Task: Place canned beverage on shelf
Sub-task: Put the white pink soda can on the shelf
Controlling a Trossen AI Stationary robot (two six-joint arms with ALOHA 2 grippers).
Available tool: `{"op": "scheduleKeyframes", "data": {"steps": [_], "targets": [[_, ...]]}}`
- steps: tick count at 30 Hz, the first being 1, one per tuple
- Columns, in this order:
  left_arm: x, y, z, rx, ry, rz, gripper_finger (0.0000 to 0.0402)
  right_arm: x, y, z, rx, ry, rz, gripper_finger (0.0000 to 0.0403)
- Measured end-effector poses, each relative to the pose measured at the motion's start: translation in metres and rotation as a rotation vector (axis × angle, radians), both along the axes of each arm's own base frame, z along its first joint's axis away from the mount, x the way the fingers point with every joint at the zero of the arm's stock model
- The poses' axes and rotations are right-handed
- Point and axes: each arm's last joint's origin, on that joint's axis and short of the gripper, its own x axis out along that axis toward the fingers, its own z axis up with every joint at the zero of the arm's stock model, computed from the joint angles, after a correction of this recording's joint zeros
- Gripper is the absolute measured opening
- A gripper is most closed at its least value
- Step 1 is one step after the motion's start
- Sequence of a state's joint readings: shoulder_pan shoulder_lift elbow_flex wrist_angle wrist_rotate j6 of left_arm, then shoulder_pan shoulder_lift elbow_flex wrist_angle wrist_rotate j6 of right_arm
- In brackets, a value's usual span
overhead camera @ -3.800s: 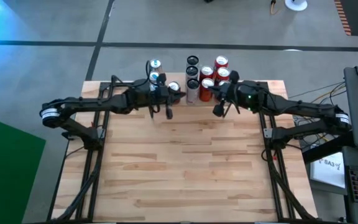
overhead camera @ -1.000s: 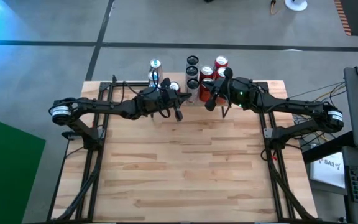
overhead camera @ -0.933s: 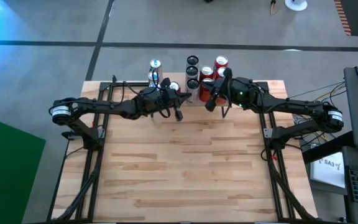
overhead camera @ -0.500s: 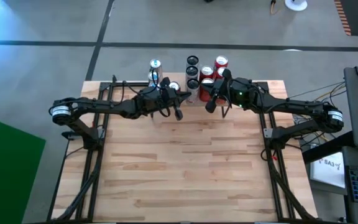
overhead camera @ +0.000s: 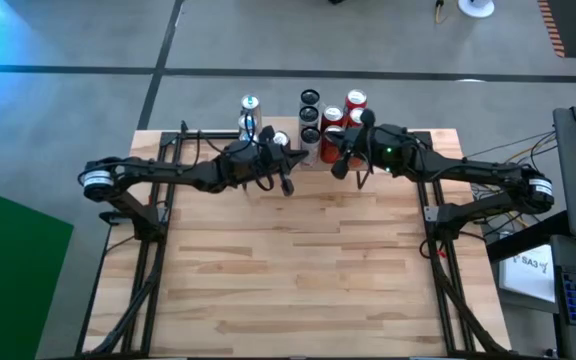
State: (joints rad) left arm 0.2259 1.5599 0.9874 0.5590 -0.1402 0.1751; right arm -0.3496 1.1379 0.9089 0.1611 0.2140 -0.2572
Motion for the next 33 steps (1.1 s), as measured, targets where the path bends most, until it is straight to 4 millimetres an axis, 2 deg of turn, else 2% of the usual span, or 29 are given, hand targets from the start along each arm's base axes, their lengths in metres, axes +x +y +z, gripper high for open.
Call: {"op": "scheduleKeyframes", "data": {"steps": [6,12,33], "targets": [[-0.006,-0.011,0.015,0.054,-0.032,-0.026,0.0,-0.001,0.0,0.003,-0.039,0.001,0.0,0.0009],[-0.011,-0.009,0.026,0.097,-0.083,-0.018,0.0,0.005,-0.005,0.005,-0.065,-0.017,-0.011,0.0009],[-0.007,-0.004,0.017,0.092,-0.055,-0.006,0.0,0.012,-0.008,0.003,-0.071,0.005,-0.016,0.0009]]}}
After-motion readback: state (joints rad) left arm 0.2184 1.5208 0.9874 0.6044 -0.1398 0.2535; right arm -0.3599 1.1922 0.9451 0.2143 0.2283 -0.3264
